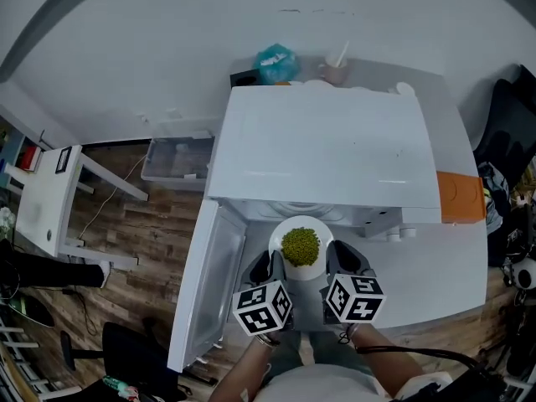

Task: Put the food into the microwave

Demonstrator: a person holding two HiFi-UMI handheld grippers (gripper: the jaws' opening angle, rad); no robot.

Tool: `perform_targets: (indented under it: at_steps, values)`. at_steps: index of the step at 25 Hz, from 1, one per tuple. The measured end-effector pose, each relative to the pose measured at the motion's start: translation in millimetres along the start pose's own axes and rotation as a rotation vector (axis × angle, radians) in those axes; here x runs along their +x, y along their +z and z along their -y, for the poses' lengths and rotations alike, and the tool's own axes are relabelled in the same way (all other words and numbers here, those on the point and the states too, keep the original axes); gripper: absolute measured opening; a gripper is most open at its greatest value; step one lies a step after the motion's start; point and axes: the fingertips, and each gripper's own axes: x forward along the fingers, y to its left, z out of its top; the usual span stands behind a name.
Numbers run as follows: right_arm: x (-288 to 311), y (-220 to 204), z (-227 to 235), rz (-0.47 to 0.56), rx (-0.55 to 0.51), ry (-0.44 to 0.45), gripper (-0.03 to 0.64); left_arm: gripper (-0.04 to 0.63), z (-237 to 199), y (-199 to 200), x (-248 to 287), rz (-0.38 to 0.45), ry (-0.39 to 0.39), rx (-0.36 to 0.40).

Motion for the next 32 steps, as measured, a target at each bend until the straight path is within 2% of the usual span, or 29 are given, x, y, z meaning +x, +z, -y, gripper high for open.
perform_targets:
  at_steps: [18,32]
  values:
    - [34,28,-5,0.047,-0.032,0.007,0.046,0.067,-8,34,29,0.046,-0.003,-0.017]
    - [55,42,1,0.092,-0.028,-0.047,0.046,0.067,-8,52,58,0.074,-0.014,-0.019]
